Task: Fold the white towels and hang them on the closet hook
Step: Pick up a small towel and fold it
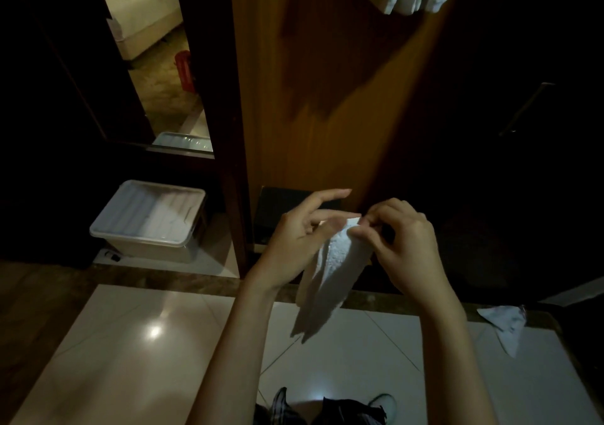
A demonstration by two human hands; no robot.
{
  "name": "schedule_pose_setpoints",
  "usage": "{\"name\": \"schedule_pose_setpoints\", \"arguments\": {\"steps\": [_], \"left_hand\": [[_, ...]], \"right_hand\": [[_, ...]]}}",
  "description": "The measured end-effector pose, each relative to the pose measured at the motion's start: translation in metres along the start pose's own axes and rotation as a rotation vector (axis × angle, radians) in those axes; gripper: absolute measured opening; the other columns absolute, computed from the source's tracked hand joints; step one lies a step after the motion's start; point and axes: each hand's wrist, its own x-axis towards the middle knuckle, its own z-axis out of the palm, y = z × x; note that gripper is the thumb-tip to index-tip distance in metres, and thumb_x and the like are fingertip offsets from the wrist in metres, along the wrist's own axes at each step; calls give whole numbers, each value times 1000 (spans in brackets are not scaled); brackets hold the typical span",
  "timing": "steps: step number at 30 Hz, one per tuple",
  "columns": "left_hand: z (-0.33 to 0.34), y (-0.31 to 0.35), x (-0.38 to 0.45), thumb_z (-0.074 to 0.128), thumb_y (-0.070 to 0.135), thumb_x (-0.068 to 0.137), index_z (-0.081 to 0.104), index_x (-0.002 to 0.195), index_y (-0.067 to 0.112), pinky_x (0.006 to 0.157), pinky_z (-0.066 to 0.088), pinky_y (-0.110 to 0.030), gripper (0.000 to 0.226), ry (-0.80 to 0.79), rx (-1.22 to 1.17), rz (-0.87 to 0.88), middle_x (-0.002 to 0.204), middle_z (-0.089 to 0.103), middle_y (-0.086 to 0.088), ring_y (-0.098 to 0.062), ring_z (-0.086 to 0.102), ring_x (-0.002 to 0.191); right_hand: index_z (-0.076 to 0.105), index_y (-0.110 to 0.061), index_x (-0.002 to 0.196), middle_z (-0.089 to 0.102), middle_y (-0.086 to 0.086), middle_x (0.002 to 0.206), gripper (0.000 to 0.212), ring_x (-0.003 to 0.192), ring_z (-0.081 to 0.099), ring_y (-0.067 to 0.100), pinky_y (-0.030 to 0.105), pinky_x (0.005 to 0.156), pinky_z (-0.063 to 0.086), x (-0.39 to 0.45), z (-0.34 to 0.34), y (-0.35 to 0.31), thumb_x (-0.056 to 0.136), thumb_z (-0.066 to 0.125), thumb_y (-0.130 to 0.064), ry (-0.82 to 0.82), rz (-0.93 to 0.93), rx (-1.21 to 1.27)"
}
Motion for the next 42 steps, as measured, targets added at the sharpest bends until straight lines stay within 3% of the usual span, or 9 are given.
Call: {"name": "schedule_pose_setpoints", "arguments": {"steps": [10,14,19,24,27,31,34,39,42], "left_hand": [[8,-6,1,75,25,78,20,138,57,103,37,-25,88,-58,133,-27,131,37,44,10,38,126],[9,-7,1,70,23,83,14,135,64,111,31,-48,87,-65,138,-84,150,24,24,-17,30,139],[11,0,2,68,14,84,15,143,51,87,43,-6,87,36,7,-29,126,25,49,22,38,116],[4,8,7,68,4,79,25,134,51,89,55,-35,85,285,-150,73,148,38,-2,-17,54,122],[1,5,5,68,11,81,12,136,55,79,54,-19,89,351,-149,139,141,35,21,2,54,116],[7,-5,1,68,41,77,-8,128,71,85,39,0,96,224,36,110,136,15,46,24,32,121],[9,-7,4,59,35,87,2,131,70,102,35,-11,80,192,8,145,142,12,45,13,23,134],[6,-6,7,44,7,97,43,131,44,110,36,-40,50,309,-201,134,149,37,10,-8,35,136],[6,0,10,42,6,98,45,128,44,109,38,-42,48,412,-258,85,149,38,5,-10,39,135]], "right_hand": [[63,-27,76,61,-12,81,6,79,57,2,18,69,47,-2,-3,0,78,66,-31,141,109,322],[64,-31,76,65,-12,80,10,80,61,3,15,68,48,-3,-3,0,75,73,-26,175,105,459],[61,-35,104,65,-10,105,41,95,65,8,20,72,54,-2,13,6,67,77,-36,75,271,886],[66,-29,104,73,-8,100,36,91,70,12,20,69,54,-11,35,19,69,73,-32,-241,299,908],[66,-32,101,73,-10,96,26,86,70,12,18,65,53,-8,37,15,76,73,-30,-162,286,911],[36,-47,134,48,-42,118,69,104,58,-8,11,70,51,2,35,0,75,71,-42,3,226,865],[16,-49,141,30,-55,124,78,111,48,-20,8,77,50,6,35,-9,82,66,-34,73,127,847],[21,-57,138,29,-29,146,65,133,41,10,47,102,45,3,39,-11,93,55,-26,14,27,807],[16,-55,141,32,-38,139,70,128,45,9,42,99,47,1,41,-12,91,57,-27,-15,-36,702]]}}
